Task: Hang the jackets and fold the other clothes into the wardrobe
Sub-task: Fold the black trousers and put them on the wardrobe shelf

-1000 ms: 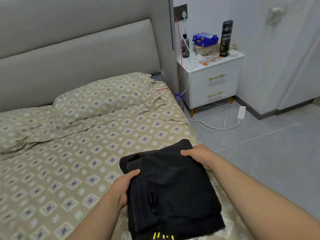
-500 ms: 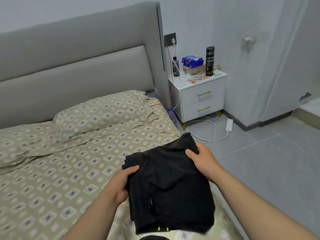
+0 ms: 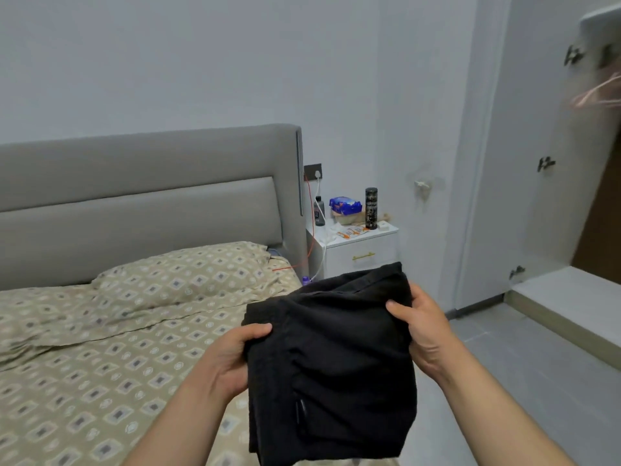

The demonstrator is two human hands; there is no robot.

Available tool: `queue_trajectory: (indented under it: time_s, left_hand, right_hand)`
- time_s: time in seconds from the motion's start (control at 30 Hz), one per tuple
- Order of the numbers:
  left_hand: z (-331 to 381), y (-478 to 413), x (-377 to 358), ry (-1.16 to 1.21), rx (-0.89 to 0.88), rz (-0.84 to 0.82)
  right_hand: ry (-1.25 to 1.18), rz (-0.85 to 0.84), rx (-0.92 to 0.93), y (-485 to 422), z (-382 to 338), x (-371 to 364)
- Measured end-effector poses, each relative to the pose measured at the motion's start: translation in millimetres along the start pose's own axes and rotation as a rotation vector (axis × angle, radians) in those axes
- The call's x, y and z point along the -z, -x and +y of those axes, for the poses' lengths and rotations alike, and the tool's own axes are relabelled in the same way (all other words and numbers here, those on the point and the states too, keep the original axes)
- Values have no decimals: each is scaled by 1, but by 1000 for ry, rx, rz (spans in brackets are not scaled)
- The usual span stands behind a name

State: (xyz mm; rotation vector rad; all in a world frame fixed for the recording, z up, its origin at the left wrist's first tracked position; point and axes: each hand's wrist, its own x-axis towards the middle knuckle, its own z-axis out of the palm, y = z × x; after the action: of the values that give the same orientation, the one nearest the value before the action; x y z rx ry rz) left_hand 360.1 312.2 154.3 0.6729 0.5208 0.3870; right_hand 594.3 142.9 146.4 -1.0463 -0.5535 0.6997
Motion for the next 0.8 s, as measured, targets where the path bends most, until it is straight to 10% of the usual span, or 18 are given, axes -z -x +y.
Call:
queue_trajectory:
  time_s: [0.2, 0.8]
  left_hand:
    - [-19, 4, -19, -39, -315, -32]
    - [-96, -114, -30, -189, -323, 250]
  right_hand:
    - [175, 65, 37, 23, -21, 11]
    - [136, 377, -21, -26, 61, 115]
